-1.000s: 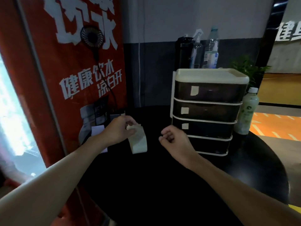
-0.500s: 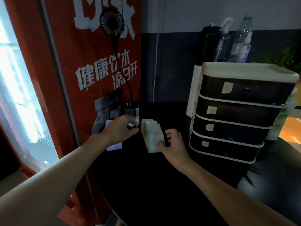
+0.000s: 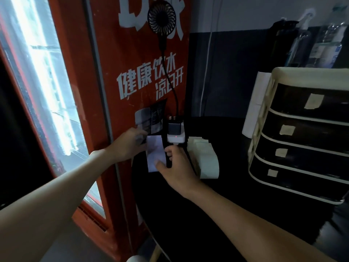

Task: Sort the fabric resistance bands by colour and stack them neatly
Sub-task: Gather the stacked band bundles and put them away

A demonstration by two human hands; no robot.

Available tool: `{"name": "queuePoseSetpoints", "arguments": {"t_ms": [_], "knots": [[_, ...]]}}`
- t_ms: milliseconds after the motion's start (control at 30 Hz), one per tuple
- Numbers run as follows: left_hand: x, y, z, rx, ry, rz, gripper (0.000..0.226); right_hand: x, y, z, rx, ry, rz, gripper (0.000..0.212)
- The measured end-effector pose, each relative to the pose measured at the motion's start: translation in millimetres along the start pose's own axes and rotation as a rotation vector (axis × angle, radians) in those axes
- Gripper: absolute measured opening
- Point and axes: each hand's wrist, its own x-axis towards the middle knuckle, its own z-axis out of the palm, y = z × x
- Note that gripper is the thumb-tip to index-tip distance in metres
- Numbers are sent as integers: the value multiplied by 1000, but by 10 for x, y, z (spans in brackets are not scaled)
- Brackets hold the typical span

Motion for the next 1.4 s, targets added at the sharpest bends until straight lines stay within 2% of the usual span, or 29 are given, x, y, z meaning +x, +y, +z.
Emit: {"name": "queuePoseSetpoints", "arguments": {"t_ms": [133,200,233,333,400,467,567,633,767,867,1067,1100,1167,1233,1400], "knots": [[4,-146,124,-95,55,-16,17,17,142,332,-79,85,135,60],[45,-171,201,-129,55,-52,28,31,174,367,-121,122,156,64],[69,-191,234,-162,38,-81,31,41,188,379,-137,123,162,65],[146,-214,350,-261,-43,-131,15,49,215,398,-210,99,154,58],[180,-195,380,-279,-79,-176,23,49,212,399,-223,92,159,56],[227,-229,362,-356,-116,-237,43,43,193,390,-224,92,155,56],[269,-299,314,-416,-171,-305,107,34,173,377,-222,84,163,56],[284,-311,304,-432,-192,-354,118,24,167,377,-221,75,174,55],[399,-351,387,-548,-128,-397,79,26,158,373,-228,64,172,57],[432,-318,469,-545,23,-368,48,30,175,376,-224,49,172,56],[552,-305,449,-473,80,-330,44,28,168,357,-208,45,159,47],[566,-315,449,-491,81,-336,50,26,170,357,-207,48,156,47],[579,-291,448,-484,72,-334,79,22,168,357,-194,42,163,45],[573,-236,433,-483,60,-309,88,19,175,367,-173,45,168,43],[484,-73,317,-581,117,-259,81,18,177,390,-120,61,203,47]]}}
